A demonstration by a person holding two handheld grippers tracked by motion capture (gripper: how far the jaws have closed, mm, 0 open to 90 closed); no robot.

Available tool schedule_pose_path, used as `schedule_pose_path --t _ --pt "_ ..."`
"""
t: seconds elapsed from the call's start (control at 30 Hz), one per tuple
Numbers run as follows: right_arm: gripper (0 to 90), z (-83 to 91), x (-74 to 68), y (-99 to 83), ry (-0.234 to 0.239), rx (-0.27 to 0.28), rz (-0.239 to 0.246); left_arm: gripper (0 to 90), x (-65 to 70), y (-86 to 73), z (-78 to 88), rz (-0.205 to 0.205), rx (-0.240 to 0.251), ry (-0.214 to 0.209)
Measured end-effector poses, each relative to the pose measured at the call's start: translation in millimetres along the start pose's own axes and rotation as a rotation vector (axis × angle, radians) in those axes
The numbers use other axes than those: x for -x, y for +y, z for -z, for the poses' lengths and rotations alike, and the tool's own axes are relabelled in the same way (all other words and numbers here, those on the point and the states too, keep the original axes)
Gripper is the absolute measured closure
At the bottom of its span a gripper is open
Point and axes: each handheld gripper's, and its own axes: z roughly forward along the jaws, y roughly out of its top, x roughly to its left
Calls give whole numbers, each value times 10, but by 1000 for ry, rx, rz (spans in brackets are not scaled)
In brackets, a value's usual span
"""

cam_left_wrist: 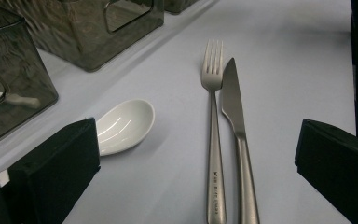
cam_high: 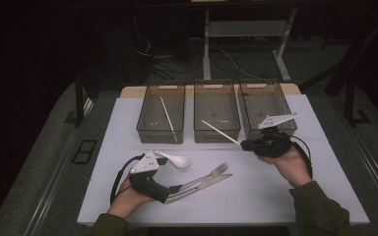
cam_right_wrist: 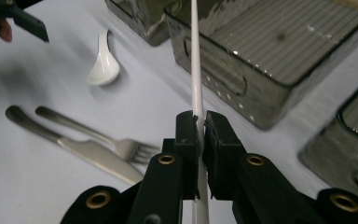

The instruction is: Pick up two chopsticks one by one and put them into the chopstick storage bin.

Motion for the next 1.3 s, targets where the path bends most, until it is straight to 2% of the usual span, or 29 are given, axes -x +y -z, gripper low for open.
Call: schedule_pose_path --t 0.33,0.67,0.97,1.13,1.3 --pt "839 -239 -65 363 1 17 5 0 11 0 -4 6 7 1" --pt "839 -510 -144 730 -13 6 12 0 12 0 2 13 22 0" --pt "839 -730 -192 1034 -28 0 7 0 9 4 14 10 16 -1" --pt "839 -863 -225 1216 -34 -14 4 0 4 5 13 7 20 -3" --pt "839 -1068 -244 1372 -43 -39 -13 0 6 7 14 0 23 -4"
